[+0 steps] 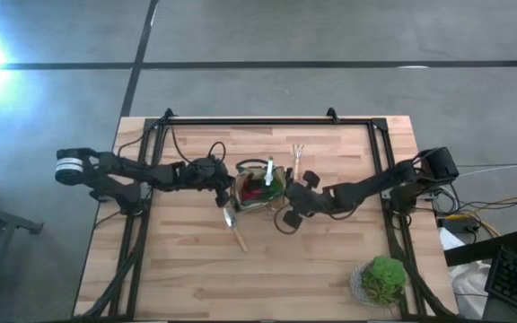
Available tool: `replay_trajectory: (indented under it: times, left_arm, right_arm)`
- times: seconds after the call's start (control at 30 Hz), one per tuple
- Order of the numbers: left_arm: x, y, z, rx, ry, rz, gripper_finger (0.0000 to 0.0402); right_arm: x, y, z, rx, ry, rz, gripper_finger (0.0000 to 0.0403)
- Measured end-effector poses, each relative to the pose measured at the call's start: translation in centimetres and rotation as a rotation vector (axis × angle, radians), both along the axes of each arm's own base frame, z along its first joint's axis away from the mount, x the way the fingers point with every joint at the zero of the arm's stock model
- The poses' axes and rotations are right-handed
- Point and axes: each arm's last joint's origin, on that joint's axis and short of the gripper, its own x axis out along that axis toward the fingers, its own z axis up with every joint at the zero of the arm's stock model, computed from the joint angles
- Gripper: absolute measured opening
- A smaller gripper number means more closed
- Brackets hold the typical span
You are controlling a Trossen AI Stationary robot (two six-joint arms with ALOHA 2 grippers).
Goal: Pick & Place Garden tools in Gardening bag
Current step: Adjust the white gardening bag
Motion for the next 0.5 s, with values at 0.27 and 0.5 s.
replay_trajectory:
  times: [0.27,0.5]
  left_arm:
    - [0.3,-1.2,0.2,-0.046,-0.031,-0.043,0.0064]
    - [0.6,-2.7,0.3,-0.098,-0.046,-0.090,0.0064]
  right_arm:
    - [0.1,-1.4,0.0,-0.009,0.020,-0.003,0.0008]
    - [0.3,-2.7,0.0,0.003,0.024,0.007,0.0008]
